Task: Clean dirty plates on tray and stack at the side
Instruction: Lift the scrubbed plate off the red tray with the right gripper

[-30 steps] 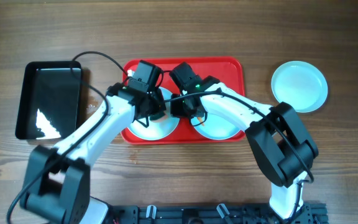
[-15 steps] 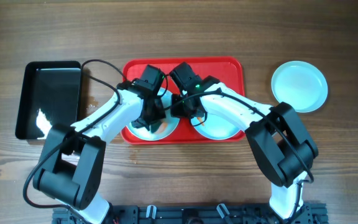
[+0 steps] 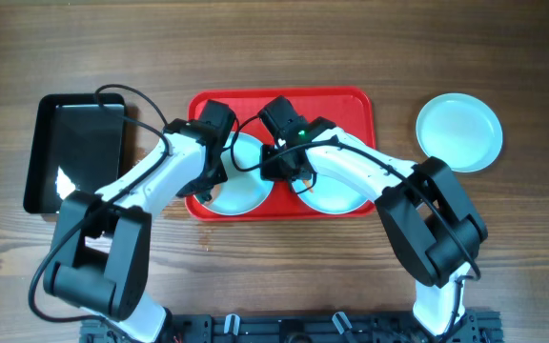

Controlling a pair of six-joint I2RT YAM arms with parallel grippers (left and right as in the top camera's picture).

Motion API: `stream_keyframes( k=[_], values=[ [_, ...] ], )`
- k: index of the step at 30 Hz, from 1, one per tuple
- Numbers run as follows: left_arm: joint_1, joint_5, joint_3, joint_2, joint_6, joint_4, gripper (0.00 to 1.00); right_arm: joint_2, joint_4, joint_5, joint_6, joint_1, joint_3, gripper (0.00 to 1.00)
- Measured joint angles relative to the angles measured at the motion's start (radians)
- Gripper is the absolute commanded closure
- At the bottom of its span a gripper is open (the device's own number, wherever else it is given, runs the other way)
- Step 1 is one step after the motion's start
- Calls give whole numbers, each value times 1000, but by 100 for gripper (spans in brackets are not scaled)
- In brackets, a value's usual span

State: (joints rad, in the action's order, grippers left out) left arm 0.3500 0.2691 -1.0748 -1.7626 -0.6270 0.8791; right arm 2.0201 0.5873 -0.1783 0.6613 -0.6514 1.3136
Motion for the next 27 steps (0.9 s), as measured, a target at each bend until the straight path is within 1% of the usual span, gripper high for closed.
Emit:
stream_keyframes(
  k=[4,6,11,14,18,20,27],
  values=[
    [-4,9,-18,49,11,-17,96,0,-23,9,-1,0,0,96],
    [-6,-12,-27,89,33,-35,96,1,-51,20,-13,0,-2,96],
    [-10,-92,-42,181,68,-28,96,1,-94,56,-56,7,-3,96],
    [-10,-161,-43,200,78,-14,96,1,-95,100,-84,19,3,96],
    [-10,-246,-43,203,102,39,96,-7,-92,229,-161,40,41,96],
    [-10,-260,-43,203,106,54,96,-30,-79,302,-204,46,59,96],
    [-10,-267,-43,203,111,51,96,-169,49,555,-376,47,163,96]
  ],
)
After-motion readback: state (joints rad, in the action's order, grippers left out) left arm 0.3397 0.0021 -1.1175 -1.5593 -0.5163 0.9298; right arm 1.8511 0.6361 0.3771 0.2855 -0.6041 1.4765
